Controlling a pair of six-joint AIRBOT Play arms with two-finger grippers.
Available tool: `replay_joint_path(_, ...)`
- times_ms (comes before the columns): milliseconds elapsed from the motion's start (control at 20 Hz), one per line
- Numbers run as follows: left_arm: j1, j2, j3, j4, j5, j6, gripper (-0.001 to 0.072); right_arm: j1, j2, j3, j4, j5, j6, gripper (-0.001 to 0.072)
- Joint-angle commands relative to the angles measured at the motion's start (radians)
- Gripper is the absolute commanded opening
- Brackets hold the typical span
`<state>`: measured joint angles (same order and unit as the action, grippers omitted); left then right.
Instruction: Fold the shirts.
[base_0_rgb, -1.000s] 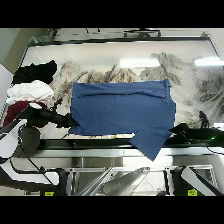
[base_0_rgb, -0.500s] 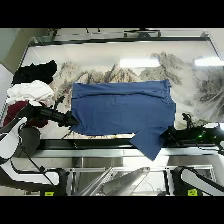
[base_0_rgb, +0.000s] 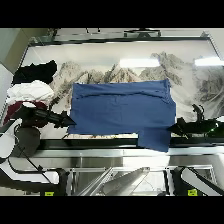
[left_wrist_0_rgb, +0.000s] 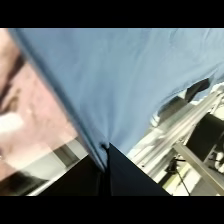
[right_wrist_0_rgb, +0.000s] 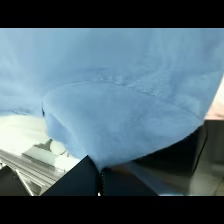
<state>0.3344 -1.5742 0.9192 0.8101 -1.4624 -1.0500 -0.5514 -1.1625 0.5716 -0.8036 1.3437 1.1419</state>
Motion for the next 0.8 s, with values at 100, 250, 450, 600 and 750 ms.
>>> replay_joint_path(100,0.026,0.0,0.008,-0.042,-0.046,0.003,0.0025,-0.018,-0.013,0.056,0.111,-0.022,-0.045,0.0022)
replay_joint_path(250,0.006,0.0,0.109,-0.081,-0.06,0.002,0.0031,0.003,-0.043,0.163,0.253,-0.03,-0.059,0.0023)
replay_joint_path(450,-0.047,-0.014,0.288,-0.078,0.029,-0.026,0.0031,0.122,-0.201,0.345,0.322,-0.119,-0.058,0.0023)
replay_joint_path(600,-0.084,-0.116,0.44,-0.078,0.041,-0.035,0.0032,0.195,-0.365,0.514,0.338,-0.185,-0.069,0.0023)
replay_joint_path(750,-0.122,-0.253,0.6,-0.077,0.071,-0.034,0.0032,0.236,-0.516,0.686,0.338,-0.228,-0.073,0.0023)
